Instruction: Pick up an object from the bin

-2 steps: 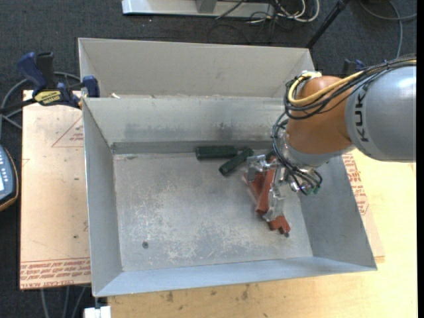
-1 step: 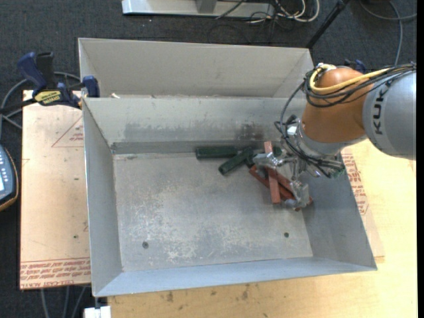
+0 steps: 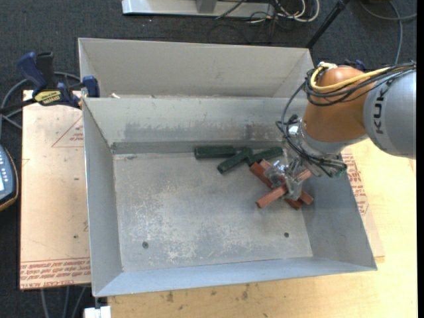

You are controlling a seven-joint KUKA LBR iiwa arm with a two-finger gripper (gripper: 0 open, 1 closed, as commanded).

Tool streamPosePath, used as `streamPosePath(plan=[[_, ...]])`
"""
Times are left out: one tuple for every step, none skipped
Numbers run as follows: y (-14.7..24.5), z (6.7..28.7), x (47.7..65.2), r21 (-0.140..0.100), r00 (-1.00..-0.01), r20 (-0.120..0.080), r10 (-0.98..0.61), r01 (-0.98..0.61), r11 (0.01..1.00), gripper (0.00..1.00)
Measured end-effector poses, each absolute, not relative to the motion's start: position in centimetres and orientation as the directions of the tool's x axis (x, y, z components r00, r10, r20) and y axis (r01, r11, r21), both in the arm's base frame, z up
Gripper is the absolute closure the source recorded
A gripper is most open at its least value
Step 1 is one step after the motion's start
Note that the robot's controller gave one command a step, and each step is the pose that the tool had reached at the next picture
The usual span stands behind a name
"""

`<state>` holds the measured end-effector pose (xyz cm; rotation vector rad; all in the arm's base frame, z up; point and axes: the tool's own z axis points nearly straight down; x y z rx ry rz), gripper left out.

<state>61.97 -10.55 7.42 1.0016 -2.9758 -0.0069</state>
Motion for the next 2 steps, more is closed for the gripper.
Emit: streamPosePath(plan=[[-13.63,21.48,63.23,-0.009,-0.818,-0.01,-0.576,-0.576,0.818,1.0],[-13.49,20.91,63.04,-0.001,-0.817,-0.004,-0.577,-0.577,0.817,0.0]])
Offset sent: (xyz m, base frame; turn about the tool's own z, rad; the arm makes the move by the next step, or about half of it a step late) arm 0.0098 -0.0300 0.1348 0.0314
